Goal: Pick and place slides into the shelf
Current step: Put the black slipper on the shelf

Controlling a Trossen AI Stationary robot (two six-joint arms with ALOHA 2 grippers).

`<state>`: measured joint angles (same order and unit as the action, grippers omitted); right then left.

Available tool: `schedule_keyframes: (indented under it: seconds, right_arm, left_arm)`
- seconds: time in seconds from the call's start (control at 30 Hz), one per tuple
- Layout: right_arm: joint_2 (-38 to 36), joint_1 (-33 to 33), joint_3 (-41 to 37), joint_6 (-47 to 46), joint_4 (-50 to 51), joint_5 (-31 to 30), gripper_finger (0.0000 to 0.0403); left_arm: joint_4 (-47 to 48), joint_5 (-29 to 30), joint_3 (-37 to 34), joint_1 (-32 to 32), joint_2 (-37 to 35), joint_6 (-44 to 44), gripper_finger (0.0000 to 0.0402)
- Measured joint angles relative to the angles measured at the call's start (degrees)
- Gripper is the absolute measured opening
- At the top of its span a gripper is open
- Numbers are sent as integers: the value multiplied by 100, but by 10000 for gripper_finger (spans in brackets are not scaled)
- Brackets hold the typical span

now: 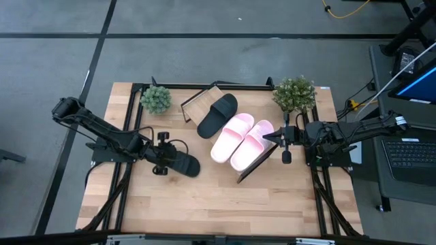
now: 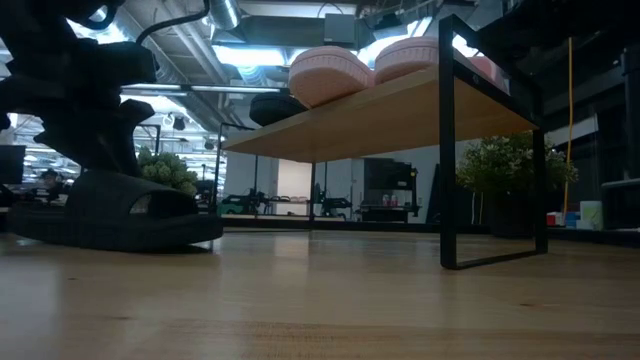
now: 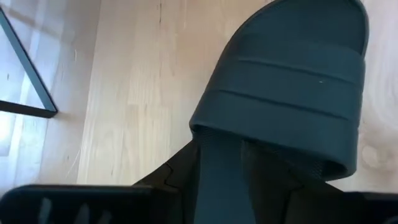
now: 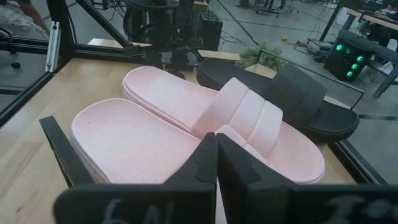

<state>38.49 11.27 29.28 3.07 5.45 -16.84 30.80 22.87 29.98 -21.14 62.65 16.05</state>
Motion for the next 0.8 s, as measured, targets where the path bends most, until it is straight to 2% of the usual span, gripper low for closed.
schedule_keyframes:
  seconds: [0.13,0.37,0.6,0.8]
  right_arm:
    - [0,0,0,0,0,1,6]
    - [1,1,0,0,0,1,6]
    - [1,0,0,3,-2,0,6]
    - [1,2,0,11,-2,0,6]
  left_arm:
    - [276,-4,2,1,-8,68,108]
    - [982,-13,4,2,-241,921,108]
    - [842,-196,4,2,-624,1040,108]
    - [386,-676,4,2,-1069,1451,108]
